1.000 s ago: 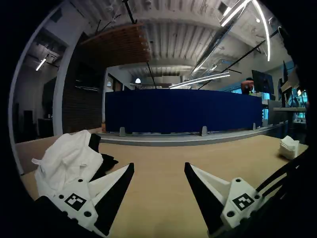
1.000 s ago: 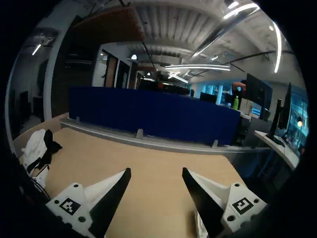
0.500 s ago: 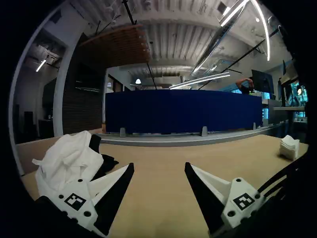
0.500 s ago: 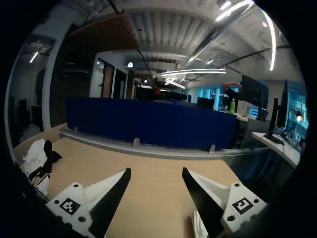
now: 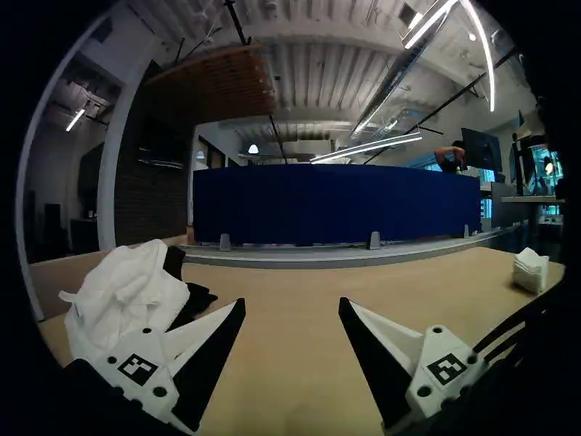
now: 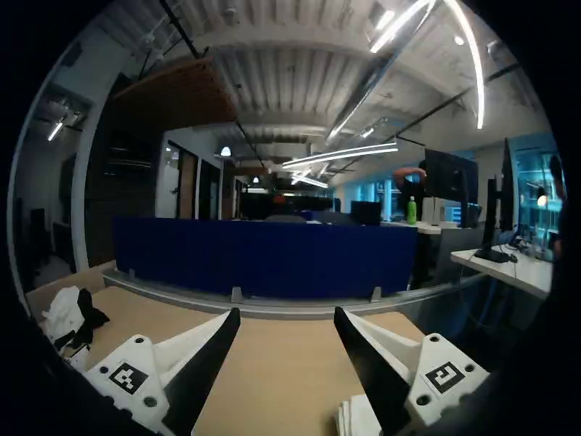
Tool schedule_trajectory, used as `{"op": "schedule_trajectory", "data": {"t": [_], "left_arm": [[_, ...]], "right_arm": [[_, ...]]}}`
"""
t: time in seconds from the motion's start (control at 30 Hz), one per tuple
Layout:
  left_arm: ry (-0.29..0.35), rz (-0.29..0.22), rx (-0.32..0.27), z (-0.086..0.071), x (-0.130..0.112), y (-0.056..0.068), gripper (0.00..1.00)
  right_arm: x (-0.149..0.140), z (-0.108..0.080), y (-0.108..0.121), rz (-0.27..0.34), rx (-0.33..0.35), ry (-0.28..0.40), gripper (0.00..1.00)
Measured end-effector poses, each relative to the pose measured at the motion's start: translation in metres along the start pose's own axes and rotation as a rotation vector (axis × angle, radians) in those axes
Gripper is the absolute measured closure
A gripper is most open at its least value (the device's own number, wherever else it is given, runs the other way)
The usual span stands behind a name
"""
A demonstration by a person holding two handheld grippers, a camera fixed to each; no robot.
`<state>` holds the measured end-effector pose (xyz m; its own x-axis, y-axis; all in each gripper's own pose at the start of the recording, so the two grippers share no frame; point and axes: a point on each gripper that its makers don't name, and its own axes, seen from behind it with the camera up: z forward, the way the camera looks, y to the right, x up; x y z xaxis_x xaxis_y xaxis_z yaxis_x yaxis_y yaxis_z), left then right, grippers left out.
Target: Fold towel
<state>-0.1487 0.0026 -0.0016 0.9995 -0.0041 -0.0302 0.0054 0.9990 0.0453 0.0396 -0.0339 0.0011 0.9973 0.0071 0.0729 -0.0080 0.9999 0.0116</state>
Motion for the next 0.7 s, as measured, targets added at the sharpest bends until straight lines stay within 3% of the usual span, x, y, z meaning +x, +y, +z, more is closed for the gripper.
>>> {"op": "schedule_trajectory", "data": {"t": [0.37, 0.7], "left_arm": [[0.000, 0.001, 0.000, 0.001, 0.000, 0.000, 0.05], [0.000, 0.001, 0.000, 0.002, 0.000, -0.001, 0.04]], "right_arm": [[-0.042, -0.008, 0.042, 0.081, -0.023, 0.025, 0.00], [-0.104, -0.003, 0.052, 0.076, -0.001, 0.034, 0.00]]}}
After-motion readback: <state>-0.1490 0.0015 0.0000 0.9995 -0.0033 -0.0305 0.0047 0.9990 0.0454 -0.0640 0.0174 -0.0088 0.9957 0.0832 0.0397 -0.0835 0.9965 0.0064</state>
